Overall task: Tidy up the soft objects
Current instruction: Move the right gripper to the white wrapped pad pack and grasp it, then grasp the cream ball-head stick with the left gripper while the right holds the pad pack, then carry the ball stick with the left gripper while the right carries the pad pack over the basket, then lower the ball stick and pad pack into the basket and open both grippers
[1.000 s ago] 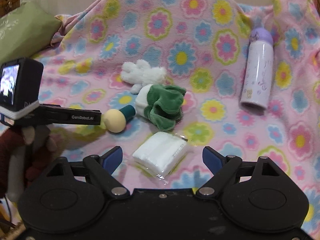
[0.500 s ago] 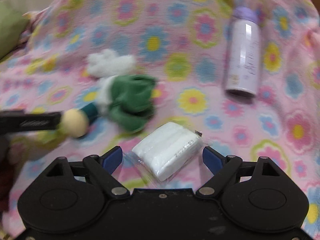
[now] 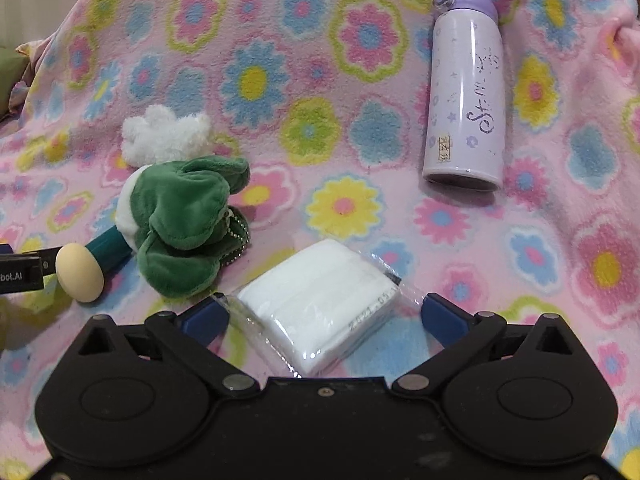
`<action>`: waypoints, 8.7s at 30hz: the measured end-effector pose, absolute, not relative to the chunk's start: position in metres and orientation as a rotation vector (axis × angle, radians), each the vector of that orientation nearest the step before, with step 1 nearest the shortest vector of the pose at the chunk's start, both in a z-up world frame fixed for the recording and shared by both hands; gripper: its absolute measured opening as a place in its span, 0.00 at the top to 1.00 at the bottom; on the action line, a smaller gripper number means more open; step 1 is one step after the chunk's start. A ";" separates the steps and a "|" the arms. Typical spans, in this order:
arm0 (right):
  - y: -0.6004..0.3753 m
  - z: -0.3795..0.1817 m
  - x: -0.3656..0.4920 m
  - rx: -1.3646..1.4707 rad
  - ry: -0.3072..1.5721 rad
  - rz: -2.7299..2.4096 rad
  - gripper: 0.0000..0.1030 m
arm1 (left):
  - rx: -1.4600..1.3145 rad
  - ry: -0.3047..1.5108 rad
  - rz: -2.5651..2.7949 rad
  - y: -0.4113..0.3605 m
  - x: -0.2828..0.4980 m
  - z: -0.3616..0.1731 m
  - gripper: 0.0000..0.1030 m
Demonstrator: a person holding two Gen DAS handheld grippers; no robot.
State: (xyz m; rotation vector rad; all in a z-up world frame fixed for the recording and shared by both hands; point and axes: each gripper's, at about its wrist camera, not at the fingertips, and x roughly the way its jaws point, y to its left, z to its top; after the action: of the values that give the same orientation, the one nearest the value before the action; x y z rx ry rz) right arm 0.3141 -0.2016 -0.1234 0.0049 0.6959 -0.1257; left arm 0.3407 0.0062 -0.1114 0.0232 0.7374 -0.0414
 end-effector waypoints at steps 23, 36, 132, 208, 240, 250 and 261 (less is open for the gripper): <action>-0.212 -0.123 0.310 0.065 0.612 -0.054 0.23 | -0.034 0.667 -0.165 0.014 0.306 -0.070 0.05; -0.211 -0.123 0.310 0.071 0.611 -0.053 0.22 | 0.071 0.737 -0.295 -0.043 0.308 -0.070 0.05; -0.212 -0.124 0.310 0.088 0.610 -0.033 0.18 | 0.000 0.822 -0.032 -0.060 0.363 -0.096 0.46; -0.147 -0.046 0.045 0.095 0.953 0.215 0.26 | 0.084 1.248 -0.363 -0.004 0.113 -0.036 0.45; -0.146 -0.046 0.046 0.107 0.942 0.287 0.09 | 0.088 1.277 -0.350 -0.001 0.112 -0.042 0.35; -0.148 -0.049 0.050 0.119 0.949 0.285 0.09 | 0.091 1.259 -0.341 -0.001 0.114 -0.041 0.35; -0.152 -0.047 0.072 0.122 0.900 0.231 0.09 | 0.110 1.117 -0.287 0.003 0.146 -0.028 0.35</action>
State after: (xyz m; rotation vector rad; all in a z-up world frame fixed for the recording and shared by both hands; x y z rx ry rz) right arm 0.0716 -0.1523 -0.0469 0.1217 0.9002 0.2307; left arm 0.1462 0.0034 -0.0277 0.1100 1.1172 -0.2868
